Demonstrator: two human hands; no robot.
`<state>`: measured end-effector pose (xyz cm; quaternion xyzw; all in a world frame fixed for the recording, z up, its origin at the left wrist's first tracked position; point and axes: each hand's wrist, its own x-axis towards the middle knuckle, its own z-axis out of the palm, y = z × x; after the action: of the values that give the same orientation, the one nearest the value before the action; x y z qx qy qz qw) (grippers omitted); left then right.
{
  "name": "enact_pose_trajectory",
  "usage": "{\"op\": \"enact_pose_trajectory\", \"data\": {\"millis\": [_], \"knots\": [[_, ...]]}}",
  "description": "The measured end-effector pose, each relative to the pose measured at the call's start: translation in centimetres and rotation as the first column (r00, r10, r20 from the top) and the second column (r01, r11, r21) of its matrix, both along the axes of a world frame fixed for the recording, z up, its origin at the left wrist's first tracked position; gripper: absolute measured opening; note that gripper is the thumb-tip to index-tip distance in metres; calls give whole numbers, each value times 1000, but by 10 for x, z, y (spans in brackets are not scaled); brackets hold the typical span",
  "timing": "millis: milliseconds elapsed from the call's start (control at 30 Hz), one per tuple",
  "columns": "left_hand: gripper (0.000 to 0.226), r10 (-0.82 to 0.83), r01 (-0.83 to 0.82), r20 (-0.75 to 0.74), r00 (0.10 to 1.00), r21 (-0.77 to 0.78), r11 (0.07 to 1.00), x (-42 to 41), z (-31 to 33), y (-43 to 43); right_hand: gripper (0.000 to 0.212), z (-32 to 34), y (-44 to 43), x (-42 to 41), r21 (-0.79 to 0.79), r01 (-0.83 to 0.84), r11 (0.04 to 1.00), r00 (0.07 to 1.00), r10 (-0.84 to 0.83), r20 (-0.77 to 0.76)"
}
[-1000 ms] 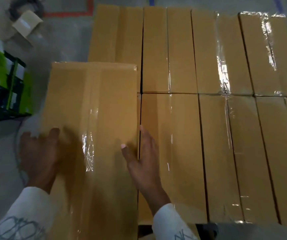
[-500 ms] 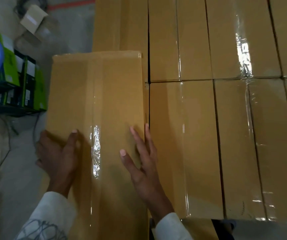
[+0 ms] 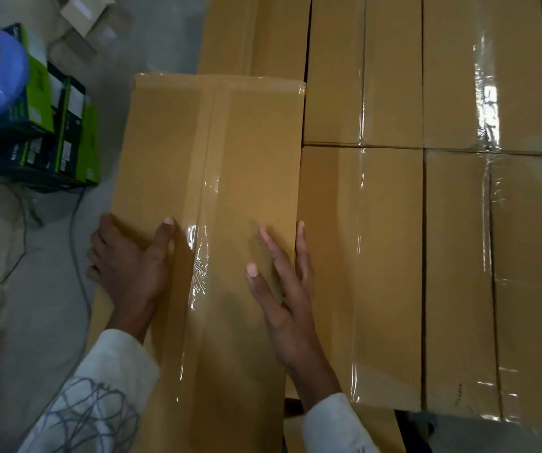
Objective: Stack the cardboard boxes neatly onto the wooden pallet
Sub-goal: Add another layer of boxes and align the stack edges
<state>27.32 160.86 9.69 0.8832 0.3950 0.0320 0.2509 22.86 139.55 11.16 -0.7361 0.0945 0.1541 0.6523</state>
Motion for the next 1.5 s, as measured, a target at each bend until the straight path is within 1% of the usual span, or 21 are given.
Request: {"op": "enact_pose_trajectory", "data": {"millis": [200, 300, 433, 533, 600, 667, 733, 800, 900, 967, 1067, 1133, 1233, 1300, 1400, 1500], "knots": [[108, -8, 8, 9, 1000, 2, 1000, -1, 1, -3, 54, -5, 0, 0, -38, -4, 999, 1000, 4, -16], [109, -16, 16, 0, 1000, 12, 1000, -2, 1, -3, 51, -7, 1, 0, -72, -16, 997, 1000, 15, -21], [112, -44, 46, -54, 998, 39, 998, -3, -2, -3, 44, -8, 4, 1, -220, -77, 973, 997, 72, -29], [116, -82, 84, -100, 992, 11, 996, -3, 1, -3, 52, -3, 3, 6, -333, -168, 928, 985, 148, -84], [121, -136, 132, -124, 983, -35, 991, -5, 7, -7, 61, 6, -5, 4, -374, -218, 901, 975, 184, -124], [121, -214, 210, -104, 971, -47, 977, -17, 18, -21, 63, 18, -20, -9, -386, -258, 886, 966, 232, -112], [113, -322, 322, -38, 946, -1, 947, -37, 34, -52, 63, 33, -45, -30, -423, -292, 858, 956, 278, -95], [102, -438, 438, -2, 899, 18, 899, -65, 49, -95, 62, 48, -78, -55, -424, -322, 846, 946, 295, -131], [93, -517, 515, -50, 854, -50, 856, -119, 70, -165, 59, 70, -136, -92, -385, -369, 846, 928, 312, -204], [89, -515, 507, -73, 854, -108, 855, -159, 81, -208, 62, 83, -179, -112, -394, -385, 834, 921, 320, -222], [80, -468, 458, -28, 883, -162, 874, -209, 98, -270, 73, 95, -244, -127, -394, -414, 820, 905, 327, -271], [77, -413, 393, -71, 908, -198, 898, -239, 109, -308, 75, 103, -280, -131, -384, -448, 807, 886, 344, -311], [75, -353, 292, -175, 919, -301, 908, -286, 118, -353, 71, 104, -319, -148, -361, -485, 796, 861, 364, -354], [74, -343, 258, -222, 913, -338, 905, -311, 117, -369, 70, 94, -333, -164, -346, -489, 800, 851, 350, -392], [75, -317, 195, -287, 904, -383, 903, -343, 103, -367, 74, 72, -337, -197, -332, -493, 804, 835, 331, -439], [79, -245, 83, -341, 908, -425, 901, -371, 88, -353, 80, 55, -335, -231, -305, -486, 819, 823, 312, -474]]}}
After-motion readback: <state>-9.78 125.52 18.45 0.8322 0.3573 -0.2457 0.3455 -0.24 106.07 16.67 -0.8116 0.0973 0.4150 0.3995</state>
